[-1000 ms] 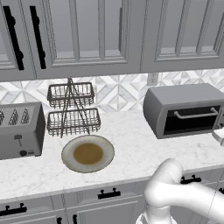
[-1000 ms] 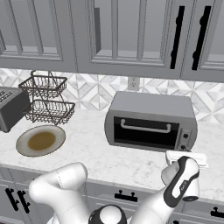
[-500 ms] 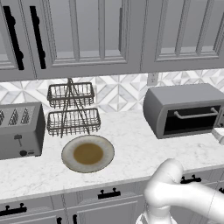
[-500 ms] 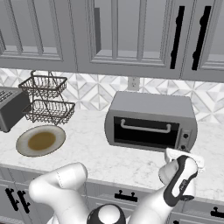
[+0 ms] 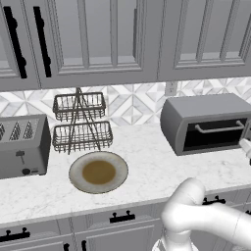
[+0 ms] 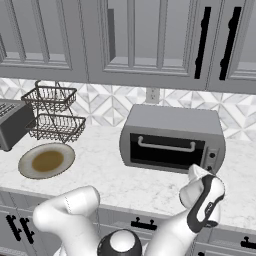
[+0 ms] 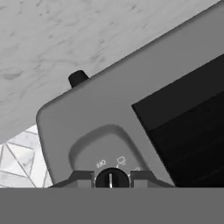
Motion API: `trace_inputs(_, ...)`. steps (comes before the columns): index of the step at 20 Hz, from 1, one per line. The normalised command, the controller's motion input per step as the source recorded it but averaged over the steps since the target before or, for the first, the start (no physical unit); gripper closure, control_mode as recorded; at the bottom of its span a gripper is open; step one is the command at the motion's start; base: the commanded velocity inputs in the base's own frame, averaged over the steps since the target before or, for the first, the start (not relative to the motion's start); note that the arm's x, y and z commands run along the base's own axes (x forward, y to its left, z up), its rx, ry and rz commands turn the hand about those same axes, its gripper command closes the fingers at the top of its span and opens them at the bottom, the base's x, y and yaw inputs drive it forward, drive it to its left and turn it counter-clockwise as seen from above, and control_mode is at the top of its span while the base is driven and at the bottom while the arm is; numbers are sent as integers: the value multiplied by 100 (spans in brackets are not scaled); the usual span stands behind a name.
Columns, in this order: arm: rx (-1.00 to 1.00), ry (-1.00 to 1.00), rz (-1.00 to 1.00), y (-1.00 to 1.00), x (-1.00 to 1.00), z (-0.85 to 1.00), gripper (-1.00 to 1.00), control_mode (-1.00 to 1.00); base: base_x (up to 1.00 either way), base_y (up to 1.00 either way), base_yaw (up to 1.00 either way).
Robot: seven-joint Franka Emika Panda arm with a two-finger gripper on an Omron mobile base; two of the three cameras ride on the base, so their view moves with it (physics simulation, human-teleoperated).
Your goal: Pick up the kebab skewer and baguette bread, and place them inside the toaster oven. Close the toaster oven door and start by setting the timer.
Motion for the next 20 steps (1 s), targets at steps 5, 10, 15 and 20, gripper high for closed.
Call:
trace_inputs(5, 49, 0, 0, 0, 0, 25, 100, -100, 0, 0, 0)
trace_inputs(10, 52, 0, 0, 0, 0, 25, 100, -100, 0, 0, 0)
trace_inputs(15, 53, 2, 0, 0, 0, 23, 100, -100, 0, 0, 0)
trace_inputs(20, 53, 0, 0, 0, 0, 14, 100, -100, 0, 0, 0)
